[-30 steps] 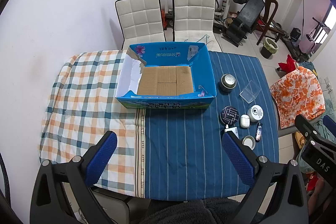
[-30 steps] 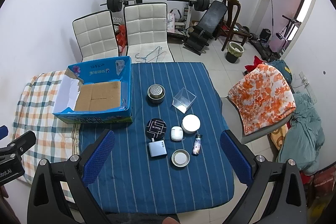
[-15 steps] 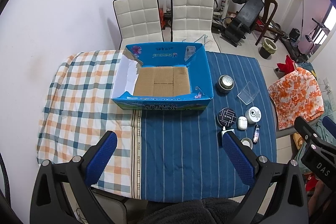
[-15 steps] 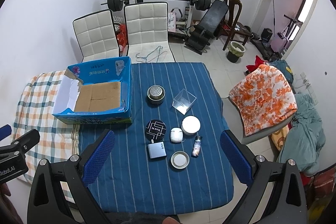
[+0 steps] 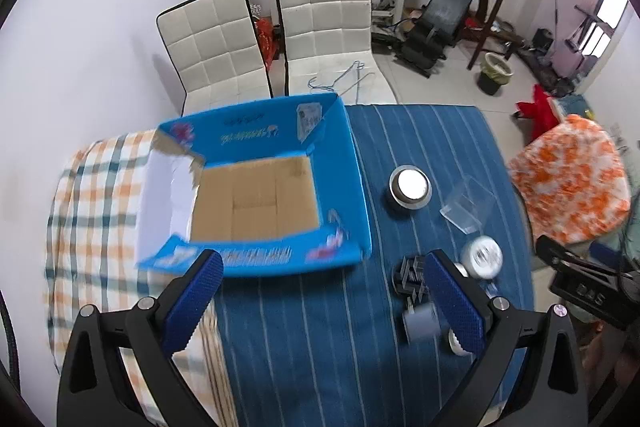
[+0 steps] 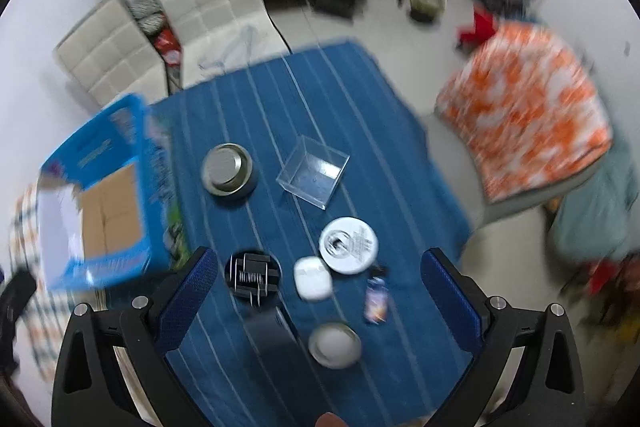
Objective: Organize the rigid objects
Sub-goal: 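Grasp the silver tin with the left tool while the right grasps the clear cube box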
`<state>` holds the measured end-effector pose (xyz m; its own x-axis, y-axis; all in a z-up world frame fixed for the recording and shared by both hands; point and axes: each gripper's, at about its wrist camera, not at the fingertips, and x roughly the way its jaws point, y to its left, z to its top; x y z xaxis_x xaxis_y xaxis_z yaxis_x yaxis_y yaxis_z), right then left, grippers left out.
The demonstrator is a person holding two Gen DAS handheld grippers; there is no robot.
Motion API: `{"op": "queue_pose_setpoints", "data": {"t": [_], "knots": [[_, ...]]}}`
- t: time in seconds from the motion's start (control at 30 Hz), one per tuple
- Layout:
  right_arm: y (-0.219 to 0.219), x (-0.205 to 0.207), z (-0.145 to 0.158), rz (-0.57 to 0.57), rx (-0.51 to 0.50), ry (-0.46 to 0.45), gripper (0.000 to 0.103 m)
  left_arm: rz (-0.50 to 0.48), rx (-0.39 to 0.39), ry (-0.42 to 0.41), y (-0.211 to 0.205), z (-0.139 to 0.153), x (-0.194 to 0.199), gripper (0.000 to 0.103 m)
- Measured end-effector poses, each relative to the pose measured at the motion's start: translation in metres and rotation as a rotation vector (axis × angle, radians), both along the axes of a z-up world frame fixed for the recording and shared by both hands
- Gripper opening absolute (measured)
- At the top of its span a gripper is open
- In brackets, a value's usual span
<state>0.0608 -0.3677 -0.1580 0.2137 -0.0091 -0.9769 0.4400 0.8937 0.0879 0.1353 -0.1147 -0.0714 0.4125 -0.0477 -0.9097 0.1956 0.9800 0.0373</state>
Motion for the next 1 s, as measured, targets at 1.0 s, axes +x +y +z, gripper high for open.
{"op": "queue_pose_setpoints", "data": {"t": [1.0], "knots": [[-0.111,0.081,-0.155,-0.108,0.131,0.197,0.068,-0.182,-0.012,0.368,-0.152,-0.163,0.149,0.103]]}}
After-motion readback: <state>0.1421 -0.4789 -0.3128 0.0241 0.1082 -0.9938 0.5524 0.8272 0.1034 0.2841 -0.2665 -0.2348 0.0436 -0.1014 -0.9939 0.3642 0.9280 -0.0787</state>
